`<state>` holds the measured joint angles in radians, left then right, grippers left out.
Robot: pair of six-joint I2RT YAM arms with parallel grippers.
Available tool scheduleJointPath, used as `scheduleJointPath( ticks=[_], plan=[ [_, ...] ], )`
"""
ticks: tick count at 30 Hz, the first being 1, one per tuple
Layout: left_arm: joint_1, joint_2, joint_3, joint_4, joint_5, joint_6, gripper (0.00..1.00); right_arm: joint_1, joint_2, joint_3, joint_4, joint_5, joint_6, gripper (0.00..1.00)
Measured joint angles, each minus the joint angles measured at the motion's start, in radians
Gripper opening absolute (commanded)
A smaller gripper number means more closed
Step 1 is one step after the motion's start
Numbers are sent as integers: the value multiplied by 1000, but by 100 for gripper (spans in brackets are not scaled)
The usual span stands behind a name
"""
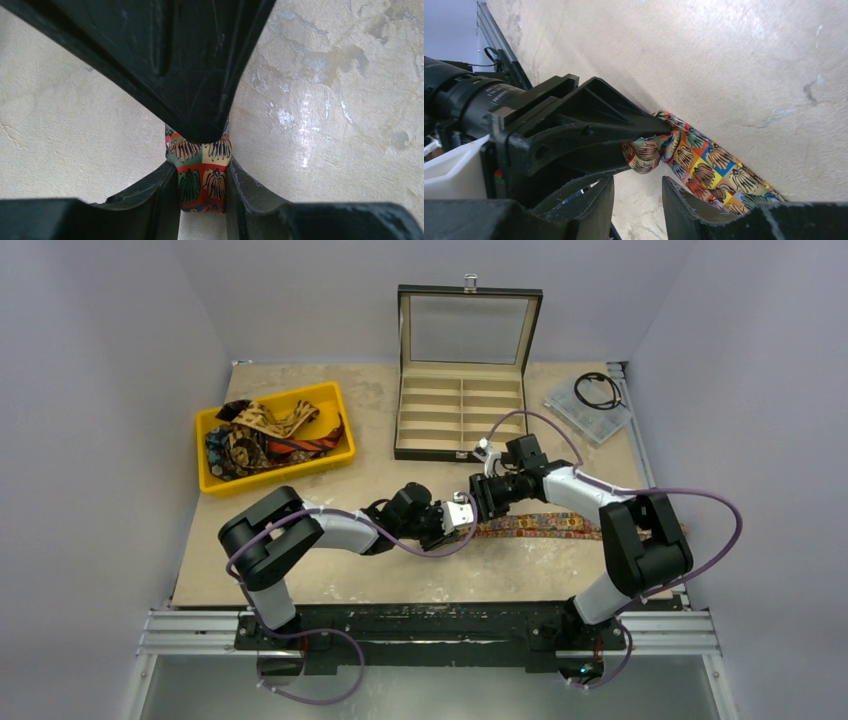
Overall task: Roll the ties
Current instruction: Roll the tie at the center of the board.
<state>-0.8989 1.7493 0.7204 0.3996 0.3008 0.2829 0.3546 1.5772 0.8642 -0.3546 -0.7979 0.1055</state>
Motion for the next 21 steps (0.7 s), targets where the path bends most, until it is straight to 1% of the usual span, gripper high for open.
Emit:
scheduleJointPath(
  ticks=[6,7,9,13,15,18,21],
  plan=[
    [0,1,8,-14,1,2,27,5,66,-21,49,-25,51,39],
    [0,1,9,-17,2,8,27,5,97,-22,76,-35,75,37],
    [0,1,9,-17,2,9,28,6,102,-22,90,-37,86,35],
    [0,3,13,-22,2,10,28,10,119,-22,136,-47,114,26],
    [0,3,16,-26,3,10,28,12,131,-22,145,-53,119,26],
    [0,5,19,-30,5,13,28,14,147,-22,146,-58,122,30],
    [0,5,22,-35,5,13,28,14,153,-22,146,-59,122,30]
  ],
)
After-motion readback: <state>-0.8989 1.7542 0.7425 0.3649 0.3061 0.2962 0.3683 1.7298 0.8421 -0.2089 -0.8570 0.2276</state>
